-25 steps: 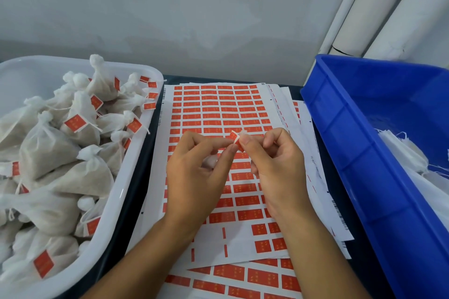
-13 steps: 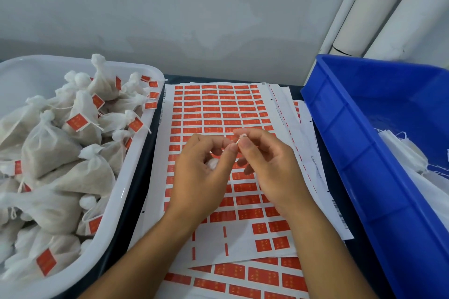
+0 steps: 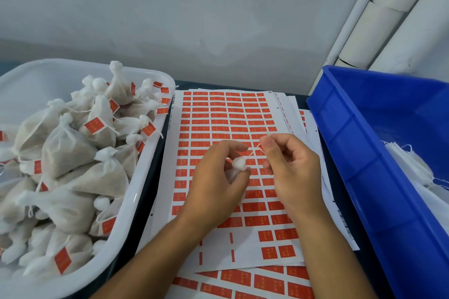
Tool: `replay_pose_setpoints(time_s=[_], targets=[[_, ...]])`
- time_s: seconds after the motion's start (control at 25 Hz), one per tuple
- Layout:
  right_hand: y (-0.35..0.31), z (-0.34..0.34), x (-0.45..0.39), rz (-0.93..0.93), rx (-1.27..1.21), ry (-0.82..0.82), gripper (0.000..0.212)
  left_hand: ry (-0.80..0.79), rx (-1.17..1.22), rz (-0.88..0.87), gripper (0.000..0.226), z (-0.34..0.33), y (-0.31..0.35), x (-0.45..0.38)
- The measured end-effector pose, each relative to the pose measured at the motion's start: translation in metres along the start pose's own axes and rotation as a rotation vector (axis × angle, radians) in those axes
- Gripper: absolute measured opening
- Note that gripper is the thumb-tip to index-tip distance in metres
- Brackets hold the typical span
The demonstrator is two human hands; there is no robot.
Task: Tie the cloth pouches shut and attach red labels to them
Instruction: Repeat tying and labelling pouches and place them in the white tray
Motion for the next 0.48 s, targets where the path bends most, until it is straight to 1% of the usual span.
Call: replay_pose_setpoints(time_s=[0.12,0.28,0.36,0.48], targets=[[-0.002,0.0,-0.002,-0.011,-0.021,0.023,0.017,0.024,-0.005,0.01,0.03,0.003,-0.005,-0.002],[-0.01,-0.01,-0.006,0.03,-0.039,-0.01,0.017,0.004,-0.051,0.039,0.006,0.002,-0.01,-0.004],[-0.019,-0.015,-0.009,0.056,-0.048,-0.005,0.02,0.018,-0.028,0.066,0.01,0.002,-0.012,-0.004],[-0.047,-0.027,-0.016,0.122,-0.088,-0.019,0.021,0.105,0.169,0.081,0.025,0.006,-0.01,-0.001]])
Point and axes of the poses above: each hand's wrist, its own x-axis away from the middle knuckle, its own z-axis out of the back of the hand, y = z × x, the point moved 5 cm from there along -x, towards the middle knuckle, and after that the axes turned 10 degrees about -y, right-handed, at the moved point
